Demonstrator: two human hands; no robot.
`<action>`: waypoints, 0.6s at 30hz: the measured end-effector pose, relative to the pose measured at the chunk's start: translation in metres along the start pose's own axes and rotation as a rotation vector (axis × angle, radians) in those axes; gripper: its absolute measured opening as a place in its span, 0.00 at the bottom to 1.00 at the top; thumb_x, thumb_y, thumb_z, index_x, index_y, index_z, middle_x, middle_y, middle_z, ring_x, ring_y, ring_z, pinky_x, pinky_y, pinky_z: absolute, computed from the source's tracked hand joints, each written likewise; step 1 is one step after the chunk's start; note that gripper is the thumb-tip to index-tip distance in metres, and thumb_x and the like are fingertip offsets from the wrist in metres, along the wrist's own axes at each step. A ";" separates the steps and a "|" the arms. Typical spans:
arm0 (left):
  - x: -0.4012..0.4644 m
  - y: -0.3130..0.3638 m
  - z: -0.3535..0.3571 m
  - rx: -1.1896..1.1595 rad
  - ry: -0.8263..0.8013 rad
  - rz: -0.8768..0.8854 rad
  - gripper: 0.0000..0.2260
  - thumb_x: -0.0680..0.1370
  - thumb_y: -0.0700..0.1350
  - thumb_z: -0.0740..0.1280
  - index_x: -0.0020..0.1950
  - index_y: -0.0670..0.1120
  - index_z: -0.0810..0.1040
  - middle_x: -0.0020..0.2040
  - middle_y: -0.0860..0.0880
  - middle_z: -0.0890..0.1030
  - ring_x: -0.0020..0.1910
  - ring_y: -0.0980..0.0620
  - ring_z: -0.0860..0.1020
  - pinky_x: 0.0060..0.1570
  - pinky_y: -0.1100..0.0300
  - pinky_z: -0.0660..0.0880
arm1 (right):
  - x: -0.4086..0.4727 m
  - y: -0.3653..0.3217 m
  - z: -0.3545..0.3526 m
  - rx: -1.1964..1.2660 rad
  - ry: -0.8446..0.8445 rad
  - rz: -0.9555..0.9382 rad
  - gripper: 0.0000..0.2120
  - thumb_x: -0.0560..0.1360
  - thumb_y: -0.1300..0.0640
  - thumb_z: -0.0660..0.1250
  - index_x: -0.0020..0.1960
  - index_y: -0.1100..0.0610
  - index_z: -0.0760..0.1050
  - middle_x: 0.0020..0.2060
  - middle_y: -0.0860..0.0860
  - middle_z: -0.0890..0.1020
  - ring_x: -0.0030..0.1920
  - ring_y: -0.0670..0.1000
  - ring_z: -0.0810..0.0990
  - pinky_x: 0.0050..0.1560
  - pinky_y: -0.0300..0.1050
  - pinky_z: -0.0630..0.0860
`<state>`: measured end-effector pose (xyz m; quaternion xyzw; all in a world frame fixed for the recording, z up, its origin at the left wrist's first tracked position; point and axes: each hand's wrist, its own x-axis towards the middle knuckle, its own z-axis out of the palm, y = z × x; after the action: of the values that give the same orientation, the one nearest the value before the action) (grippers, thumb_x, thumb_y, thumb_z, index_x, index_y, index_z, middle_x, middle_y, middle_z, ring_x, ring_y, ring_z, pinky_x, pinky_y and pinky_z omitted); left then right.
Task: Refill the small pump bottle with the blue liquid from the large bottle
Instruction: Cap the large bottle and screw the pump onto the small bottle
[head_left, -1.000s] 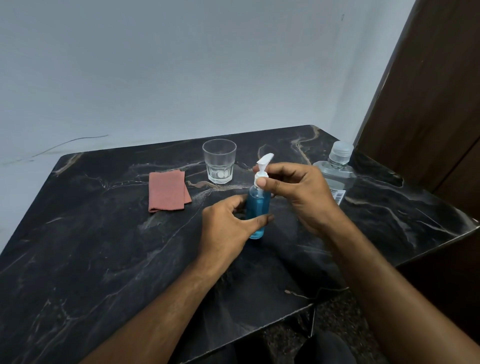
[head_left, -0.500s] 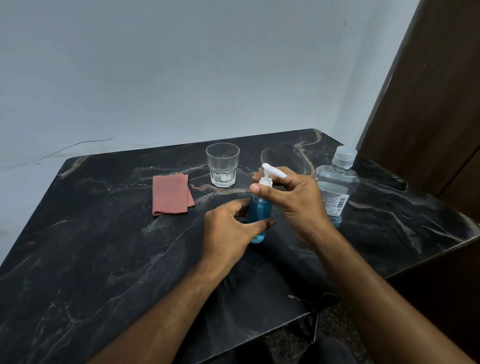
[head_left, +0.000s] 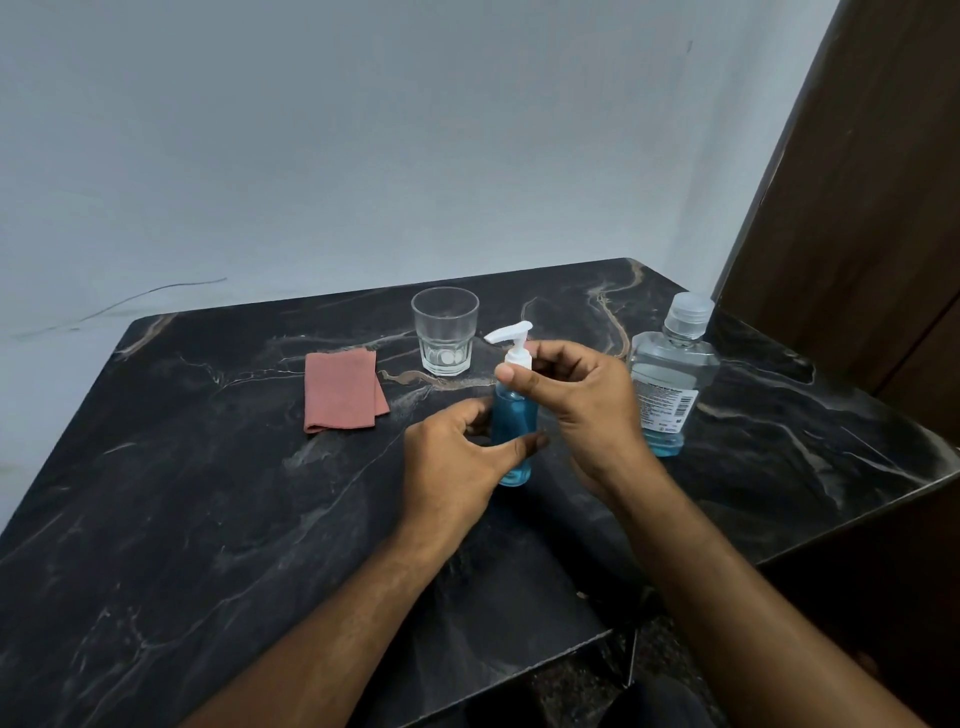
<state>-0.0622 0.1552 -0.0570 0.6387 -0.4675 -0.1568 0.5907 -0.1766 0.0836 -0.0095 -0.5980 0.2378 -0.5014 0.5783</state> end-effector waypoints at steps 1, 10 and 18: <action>0.000 0.000 0.000 -0.009 0.000 -0.010 0.21 0.62 0.55 0.84 0.53 0.53 0.87 0.44 0.62 0.87 0.43 0.68 0.84 0.43 0.72 0.79 | 0.000 0.001 0.001 0.005 -0.004 0.005 0.15 0.62 0.58 0.80 0.47 0.57 0.83 0.39 0.49 0.87 0.42 0.45 0.85 0.46 0.37 0.81; 0.002 0.006 -0.002 -0.073 -0.029 -0.049 0.21 0.62 0.53 0.84 0.53 0.51 0.87 0.44 0.59 0.88 0.43 0.64 0.85 0.47 0.62 0.83 | 0.005 -0.004 -0.014 -0.082 -0.176 0.017 0.13 0.76 0.62 0.70 0.60 0.63 0.82 0.57 0.55 0.85 0.61 0.51 0.82 0.63 0.50 0.78; 0.001 0.003 -0.003 0.008 0.002 -0.010 0.20 0.62 0.55 0.84 0.52 0.53 0.87 0.43 0.60 0.87 0.42 0.67 0.84 0.44 0.67 0.81 | 0.000 0.000 -0.002 0.023 0.008 0.031 0.14 0.62 0.61 0.79 0.47 0.61 0.85 0.43 0.55 0.88 0.45 0.50 0.87 0.44 0.38 0.81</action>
<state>-0.0608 0.1570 -0.0535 0.6436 -0.4644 -0.1571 0.5877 -0.1789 0.0830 -0.0100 -0.5854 0.2437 -0.4975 0.5920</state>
